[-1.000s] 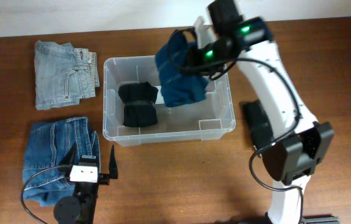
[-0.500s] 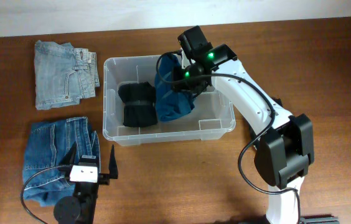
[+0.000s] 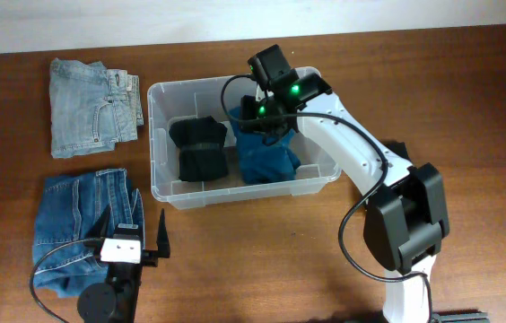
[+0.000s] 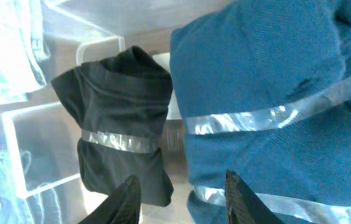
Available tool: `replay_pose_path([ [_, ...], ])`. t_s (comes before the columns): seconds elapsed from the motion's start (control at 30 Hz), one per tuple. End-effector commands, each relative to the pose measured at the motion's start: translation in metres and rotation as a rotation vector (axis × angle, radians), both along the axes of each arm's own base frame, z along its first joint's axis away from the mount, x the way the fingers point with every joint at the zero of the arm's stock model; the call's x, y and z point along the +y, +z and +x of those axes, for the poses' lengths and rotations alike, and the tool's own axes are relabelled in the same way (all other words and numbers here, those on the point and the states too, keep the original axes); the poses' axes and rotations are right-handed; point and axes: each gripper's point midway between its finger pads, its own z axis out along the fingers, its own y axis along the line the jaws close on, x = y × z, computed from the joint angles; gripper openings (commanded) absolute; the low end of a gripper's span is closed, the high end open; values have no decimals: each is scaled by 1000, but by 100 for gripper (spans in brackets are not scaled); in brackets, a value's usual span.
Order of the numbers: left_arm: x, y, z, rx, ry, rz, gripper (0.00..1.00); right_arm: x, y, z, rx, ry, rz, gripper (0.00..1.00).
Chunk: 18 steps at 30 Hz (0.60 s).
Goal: Pack container
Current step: 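Lower the teal cloth beside the black cloth and open the gripper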
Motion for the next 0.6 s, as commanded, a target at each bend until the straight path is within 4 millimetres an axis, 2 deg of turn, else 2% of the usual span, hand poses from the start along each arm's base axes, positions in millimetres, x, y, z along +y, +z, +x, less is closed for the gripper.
replay_pose_path([
  [0.0, 1, 0, 0, -3, 4, 20, 99, -3, -11, 1, -2, -3, -45, 37],
  [0.23, 1, 0, 0, -3, 4, 20, 99, -65, -17, 19, -85, -69, -326, 36],
  [0.27, 1, 0, 0, -3, 4, 20, 99, -75, -18, 21, -90, -87, -370, 35],
  [0.3, 1, 0, 0, -3, 4, 20, 99, -89, -18, 23, -98, -106, -427, 30],
  [0.4, 1, 0, 0, -3, 4, 20, 99, -105, -17, 27, -122, -82, -503, 16],
  [0.5, 1, 0, 0, -3, 4, 20, 99, -110, -20, 27, -116, -84, -518, 5],
  [0.57, 1, 0, 0, -3, 4, 20, 99, -111, -27, 26, -104, -82, -524, 4],
])
